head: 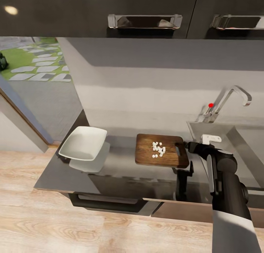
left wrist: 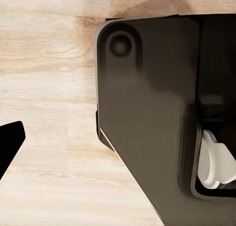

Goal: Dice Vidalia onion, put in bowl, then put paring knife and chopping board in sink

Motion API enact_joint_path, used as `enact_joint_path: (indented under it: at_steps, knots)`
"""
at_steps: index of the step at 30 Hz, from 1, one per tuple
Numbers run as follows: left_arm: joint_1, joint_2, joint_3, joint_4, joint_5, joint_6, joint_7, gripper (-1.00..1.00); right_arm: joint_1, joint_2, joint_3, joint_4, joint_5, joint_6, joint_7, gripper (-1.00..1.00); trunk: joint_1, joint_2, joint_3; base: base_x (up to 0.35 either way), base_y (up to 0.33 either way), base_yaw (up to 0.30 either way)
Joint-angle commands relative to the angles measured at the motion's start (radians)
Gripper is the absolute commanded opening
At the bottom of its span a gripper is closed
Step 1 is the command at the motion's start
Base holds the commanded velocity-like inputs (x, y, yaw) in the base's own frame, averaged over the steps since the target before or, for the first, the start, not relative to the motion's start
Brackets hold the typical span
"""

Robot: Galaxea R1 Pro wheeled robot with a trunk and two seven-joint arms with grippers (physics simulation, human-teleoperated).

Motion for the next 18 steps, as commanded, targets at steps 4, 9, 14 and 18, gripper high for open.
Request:
enact_joint_path:
  at_steps: [4,9,14,18]
  knots:
    - [0.0,-0.001,0.005,-0.002,-0.011,-0.002,-0.001,1.0,-0.001,0.001,-0.002,0.003,0.01,0.004,0.01,1.0,0.001,-0.002,-0.005,0.0,0.024,0.0]
    - [0.0,-0.002,0.005,-0.002,-0.011,-0.002,-0.001,1.0,-0.001,0.001,-0.002,0.005,0.01,0.004,0.01,1.0,0.001,-0.002,-0.009,0.0,0.002,0.0]
    - [0.0,-0.002,0.005,-0.002,-0.011,-0.002,-0.001,1.0,-0.001,0.001,-0.002,0.006,0.01,0.004,0.01,1.0,0.001,-0.002,-0.013,0.0,0.0,0.0]
    - [0.0,-0.002,0.005,-0.002,-0.011,-0.002,-0.001,1.0,-0.001,0.001,-0.002,0.008,0.01,0.004,0.01,1.0,0.001,-0.002,-0.016,0.0,0.0,0.0]
